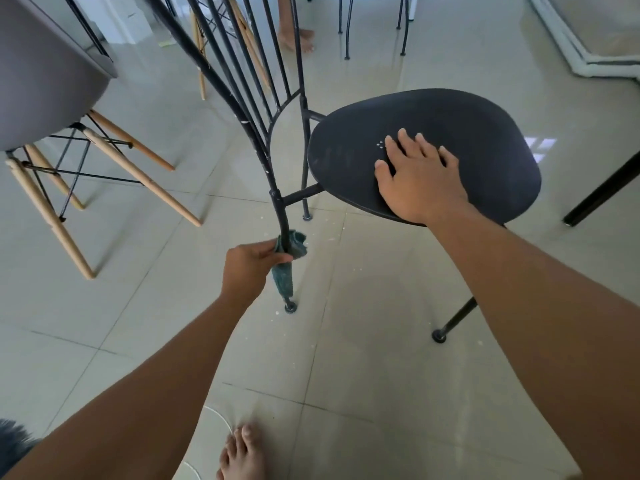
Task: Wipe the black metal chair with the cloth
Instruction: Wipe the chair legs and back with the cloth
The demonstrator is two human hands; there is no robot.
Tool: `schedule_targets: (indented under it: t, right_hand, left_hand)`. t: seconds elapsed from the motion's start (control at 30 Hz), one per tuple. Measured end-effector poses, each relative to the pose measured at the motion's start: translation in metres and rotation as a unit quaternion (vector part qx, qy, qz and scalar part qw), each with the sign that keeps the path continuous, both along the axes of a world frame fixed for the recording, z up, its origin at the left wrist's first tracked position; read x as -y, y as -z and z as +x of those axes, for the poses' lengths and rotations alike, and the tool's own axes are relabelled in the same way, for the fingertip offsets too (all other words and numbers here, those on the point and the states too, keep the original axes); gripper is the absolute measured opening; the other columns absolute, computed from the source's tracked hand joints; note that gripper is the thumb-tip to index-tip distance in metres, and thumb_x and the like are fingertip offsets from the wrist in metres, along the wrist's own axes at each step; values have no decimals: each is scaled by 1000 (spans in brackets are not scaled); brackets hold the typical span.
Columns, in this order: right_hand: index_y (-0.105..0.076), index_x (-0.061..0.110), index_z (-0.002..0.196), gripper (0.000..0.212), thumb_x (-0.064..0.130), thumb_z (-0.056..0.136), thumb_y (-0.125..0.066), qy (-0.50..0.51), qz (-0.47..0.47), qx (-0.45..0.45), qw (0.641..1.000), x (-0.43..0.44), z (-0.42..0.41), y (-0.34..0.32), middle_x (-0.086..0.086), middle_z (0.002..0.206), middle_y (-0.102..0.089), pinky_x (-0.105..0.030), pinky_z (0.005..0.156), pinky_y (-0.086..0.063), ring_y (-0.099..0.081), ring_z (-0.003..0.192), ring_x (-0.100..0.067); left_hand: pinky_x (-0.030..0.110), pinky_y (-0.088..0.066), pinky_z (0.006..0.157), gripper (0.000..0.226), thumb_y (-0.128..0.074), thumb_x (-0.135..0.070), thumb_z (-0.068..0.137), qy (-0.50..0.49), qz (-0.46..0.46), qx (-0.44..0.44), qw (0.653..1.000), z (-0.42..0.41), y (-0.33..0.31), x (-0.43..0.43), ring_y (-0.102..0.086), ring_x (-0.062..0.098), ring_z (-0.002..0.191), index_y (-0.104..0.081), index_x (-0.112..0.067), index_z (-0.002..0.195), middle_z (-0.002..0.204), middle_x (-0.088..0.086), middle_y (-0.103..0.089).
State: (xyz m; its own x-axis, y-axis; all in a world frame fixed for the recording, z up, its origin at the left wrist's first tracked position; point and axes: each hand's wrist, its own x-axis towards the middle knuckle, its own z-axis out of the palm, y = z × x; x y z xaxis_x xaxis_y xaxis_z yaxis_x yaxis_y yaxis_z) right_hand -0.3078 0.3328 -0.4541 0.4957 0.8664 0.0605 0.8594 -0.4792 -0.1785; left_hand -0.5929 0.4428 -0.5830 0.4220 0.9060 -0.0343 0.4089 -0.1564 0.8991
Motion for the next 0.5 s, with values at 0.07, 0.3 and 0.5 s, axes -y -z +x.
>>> schedule_targets:
  t: [0.07, 0.3, 0.5]
  right_hand:
    - [-16, 28, 172, 68, 55, 109, -13, 0, -2, -3, 1000, 1, 0, -1, 2, 181, -8, -54, 133, -5, -5, 167, -24]
    - [-13, 28, 172, 67, 54, 110, -13, 0, -8, -6, 1000, 0, -1, -2, 1, 181, -6, -55, 133, -4, -4, 167, -24]
    - [-13, 27, 172, 67, 54, 111, -13, -1, -8, -1, 1000, -1, 1, -1, 0, 181, -6, -56, 133, -3, -3, 167, -25]
  left_hand:
    - [14, -55, 89, 30, -85, -8, 81, -4, 8, 61, 998, 5, -15, -3, -73, 1, 90, -85, -21, 108, 99, -12, -82]
    - [29, -59, 94, 29, -86, -16, 85, -34, -1, 122, 992, 2, 15, 3, -71, 10, 97, -83, -16, 113, 106, -4, -82]
    - [21, -58, 87, 23, -86, -19, 83, -57, -56, 14, 997, -14, 69, 9, -70, 1, 85, -86, -25, 106, 96, -10, -83]
